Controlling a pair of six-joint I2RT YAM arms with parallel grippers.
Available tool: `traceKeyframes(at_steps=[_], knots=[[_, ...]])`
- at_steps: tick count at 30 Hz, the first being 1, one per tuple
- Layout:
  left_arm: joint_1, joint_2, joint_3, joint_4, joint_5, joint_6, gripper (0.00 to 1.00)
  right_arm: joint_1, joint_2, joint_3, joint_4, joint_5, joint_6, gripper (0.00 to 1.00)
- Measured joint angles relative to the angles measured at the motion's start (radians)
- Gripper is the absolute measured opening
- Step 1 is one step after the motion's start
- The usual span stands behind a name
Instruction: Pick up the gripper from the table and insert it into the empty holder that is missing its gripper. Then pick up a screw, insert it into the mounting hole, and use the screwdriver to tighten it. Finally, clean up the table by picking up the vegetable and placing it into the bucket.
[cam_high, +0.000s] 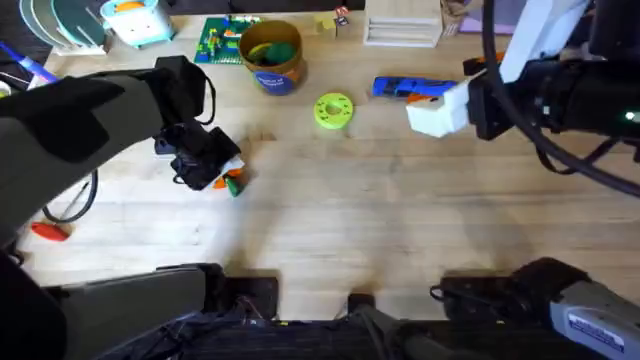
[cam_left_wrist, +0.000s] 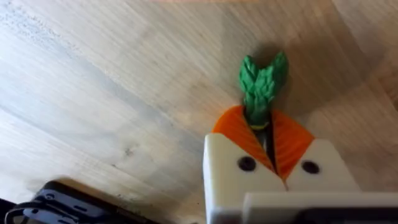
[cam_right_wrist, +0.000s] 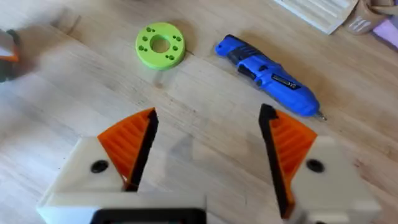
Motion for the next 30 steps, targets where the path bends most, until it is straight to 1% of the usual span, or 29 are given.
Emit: traceKeyframes(at_steps=[2, 5, 9, 12, 14, 16, 19, 22, 25, 28, 30], knots=[[0.0, 0.008, 0.021, -0.044, 0.009, 0.005, 0.023, 0.0, 0.0, 0.0, -0.001, 0.0, 0.0, 0.992], [0.0, 0.013, 0.09, -0.107, 0.018, 0.018, 0.023, 0.0, 0.0, 0.0, -0.001, 0.0, 0.0, 0.992], [0.0, 0.014, 0.266, -0.15, 0.021, 0.047, 0.022, 0.0, 0.0, 0.0, -0.001, 0.0, 0.0, 0.992], [-0.004, 0.014, 0.397, -0.144, 0.021, 0.067, 0.022, 0.0, 0.0, 0.0, -0.001, 0.0, 0.0, 0.994], [-0.008, 0.014, 0.47, -0.11, 0.021, 0.083, 0.022, 0.0, 0.0, 0.0, -0.001, 0.0, 0.0, 0.992], [-0.014, 0.014, 0.522, -0.036, 0.021, 0.092, 0.022, 0.0, 0.0, 0.0, -0.001, 0.0, 0.0, 0.992], [-0.022, 0.014, 0.546, 0.103, 0.021, 0.1, 0.022, 0.0, 0.0, 0.0, -0.001, 0.0, 0.0, 0.992], [-0.035, 0.018, 0.546, 0.199, 0.024, 0.113, 0.022, 0.0, 0.0, 0.0, -0.001, 0.0, 0.0, 0.995], [-0.063, 0.049, 0.547, 0.3, 0.044, 0.17, 0.022, 0.0, 0.0, 0.0, -0.001, 0.0, 0.0, 0.992], [-0.098, 0.108, 0.547, 0.337, 0.058, 0.246, 0.022, 0.0, 0.0, 0.0, -0.002, 0.0, 0.003, 0.992], [-0.118, 0.156, 0.547, 0.342, 0.068, 0.3, 0.022, 0.0, 0.0, 0.0, -0.001, 0.0, 0.007, 0.992]])
